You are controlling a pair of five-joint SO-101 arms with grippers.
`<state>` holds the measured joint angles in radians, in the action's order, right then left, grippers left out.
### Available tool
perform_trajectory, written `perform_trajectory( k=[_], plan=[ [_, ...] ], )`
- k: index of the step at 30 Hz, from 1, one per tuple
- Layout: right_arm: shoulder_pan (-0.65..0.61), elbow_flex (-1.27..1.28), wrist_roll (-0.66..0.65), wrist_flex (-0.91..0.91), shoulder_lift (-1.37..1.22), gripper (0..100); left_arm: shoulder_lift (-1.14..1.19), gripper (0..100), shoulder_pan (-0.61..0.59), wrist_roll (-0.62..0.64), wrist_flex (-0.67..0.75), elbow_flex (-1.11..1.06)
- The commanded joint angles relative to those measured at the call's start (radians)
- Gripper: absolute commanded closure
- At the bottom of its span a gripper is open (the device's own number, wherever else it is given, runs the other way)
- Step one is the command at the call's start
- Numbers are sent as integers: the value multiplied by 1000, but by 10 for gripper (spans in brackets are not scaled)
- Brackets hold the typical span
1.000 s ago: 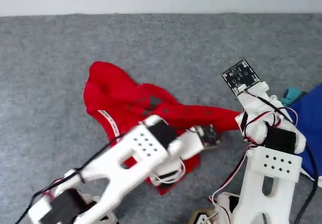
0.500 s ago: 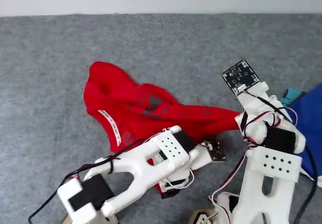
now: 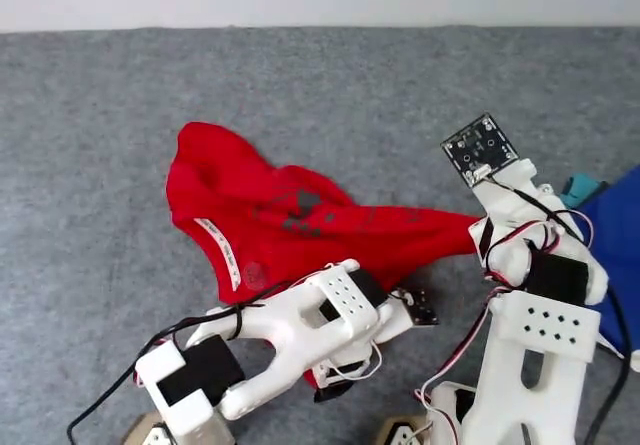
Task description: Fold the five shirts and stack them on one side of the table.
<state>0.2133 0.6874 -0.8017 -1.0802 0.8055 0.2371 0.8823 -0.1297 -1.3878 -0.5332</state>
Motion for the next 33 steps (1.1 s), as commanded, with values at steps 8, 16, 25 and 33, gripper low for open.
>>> perform_trajectory(
  k=[8, 16, 25, 33],
  plan=[
    [16, -9, 3, 22, -25, 989, 34, 985, -2, 9, -44, 117],
    [16, -14, 2, 22, -19, 989, -186, 985, -126, -43, -130, 148],
    [16, -28, 3, 13, -15, 989, -635, 985, -371, -173, -212, 151],
    [19, -170, 6, -70, -15, 989, -922, 985, -623, -241, -209, 265]
  ],
)
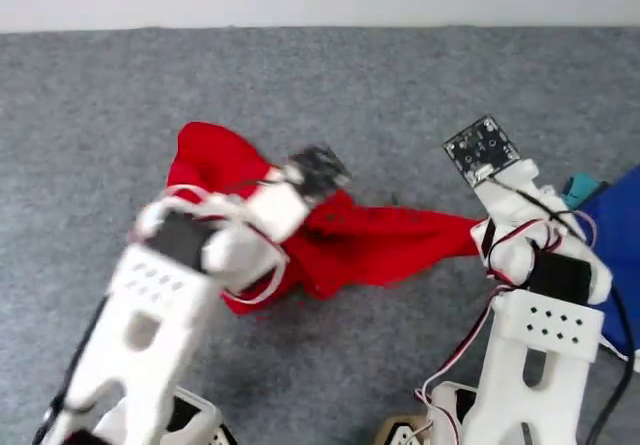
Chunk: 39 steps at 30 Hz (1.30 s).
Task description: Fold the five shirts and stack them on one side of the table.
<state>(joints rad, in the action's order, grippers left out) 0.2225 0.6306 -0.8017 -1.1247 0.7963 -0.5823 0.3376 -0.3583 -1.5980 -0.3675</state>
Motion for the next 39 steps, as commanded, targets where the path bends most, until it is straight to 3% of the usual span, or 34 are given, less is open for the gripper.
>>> perform_trajectory(
  k=[1, 12, 25, 30, 39],
  plan=[
    [10, -146, 6, -39, -5, 989, -118, 985, -104, -12, 2, 140],
    [5, -508, 115, -209, -5, 989, -130, 985, -239, -9, 35, 567],
    [-148, -756, 135, -108, -12, 990, -130, 985, -290, -23, 288, 765],
    [-145, -815, 135, -7, -5, 990, -130, 985, -290, -135, 374, 822],
    [-130, -979, 135, -1, 12, 990, -137, 985, -290, -272, 370, 981]
  ],
)
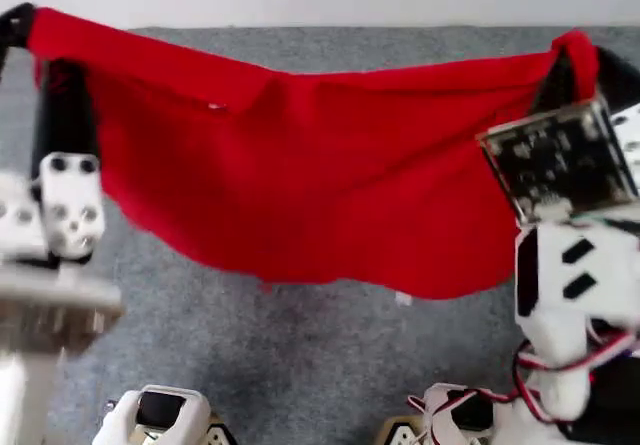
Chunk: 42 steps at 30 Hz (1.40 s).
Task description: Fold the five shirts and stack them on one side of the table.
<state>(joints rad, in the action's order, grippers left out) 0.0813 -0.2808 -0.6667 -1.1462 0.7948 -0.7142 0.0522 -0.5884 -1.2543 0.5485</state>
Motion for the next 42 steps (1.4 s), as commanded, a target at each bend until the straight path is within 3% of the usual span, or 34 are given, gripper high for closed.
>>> perform_trajectory(
  k=[1, 8, 13, 22, 26, 34, 42],
  plan=[
    [25, -71, 0, 21, 28, 990, -5, 985, -5, -57, 26, 87],
    [96, -69, 0, 21, 110, 990, -6, 985, -6, -149, 18, 193],
    [104, 5, 0, -12, 105, 989, 5, 985, -6, -173, -83, 189],
    [8, 474, -91, -8, 104, 989, 3, 985, -5, -175, -97, -246],
    [-51, 675, -92, 134, 102, 989, 3, 985, -3, -175, 48, -522],
    [-87, 1011, -98, 615, 64, 989, 46, 985, -5, -175, 568, -990],
    [-59, 964, -95, 889, -248, 989, 379, 985, -87, -170, 713, -872]
  ],
)
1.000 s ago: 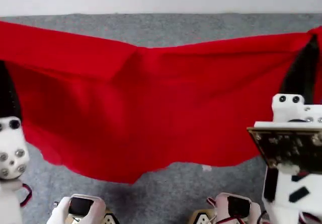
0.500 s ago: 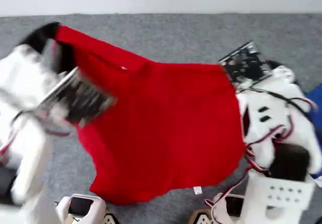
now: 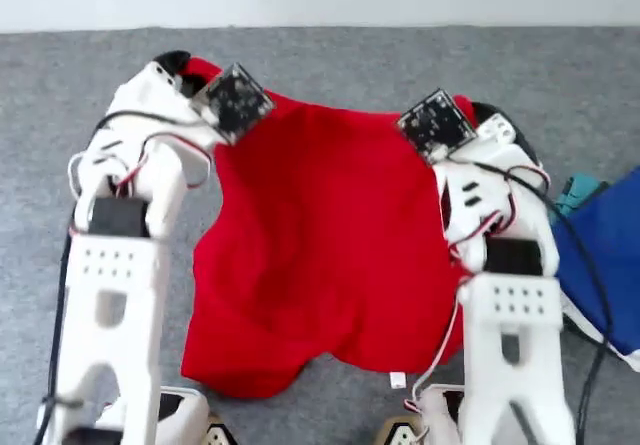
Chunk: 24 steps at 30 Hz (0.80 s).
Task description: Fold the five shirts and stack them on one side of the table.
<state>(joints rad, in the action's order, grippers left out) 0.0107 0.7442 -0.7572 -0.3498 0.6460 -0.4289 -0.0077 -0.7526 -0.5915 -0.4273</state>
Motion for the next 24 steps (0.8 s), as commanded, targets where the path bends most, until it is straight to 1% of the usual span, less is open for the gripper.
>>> perform_trajectory(
  k=[1, 7, 13, 18, 22, 24],
  plan=[
    [18, -86, -3, 113, -147, 989, 135, 985, -35, -6, 51, 142],
    [21, -336, 0, 143, -438, 989, 354, 985, -57, -6, 48, 369],
    [22, -629, 0, 134, -684, 989, 496, 985, -60, -9, 48, 578],
    [22, -801, 0, 134, -817, 989, 601, 985, -61, -12, 48, 756],
    [19, -896, -2, 134, -888, 989, 660, 985, -75, -89, 46, 831],
    [19, -922, -2, 134, -906, 989, 672, 985, -77, -100, 46, 837]
  ],
)
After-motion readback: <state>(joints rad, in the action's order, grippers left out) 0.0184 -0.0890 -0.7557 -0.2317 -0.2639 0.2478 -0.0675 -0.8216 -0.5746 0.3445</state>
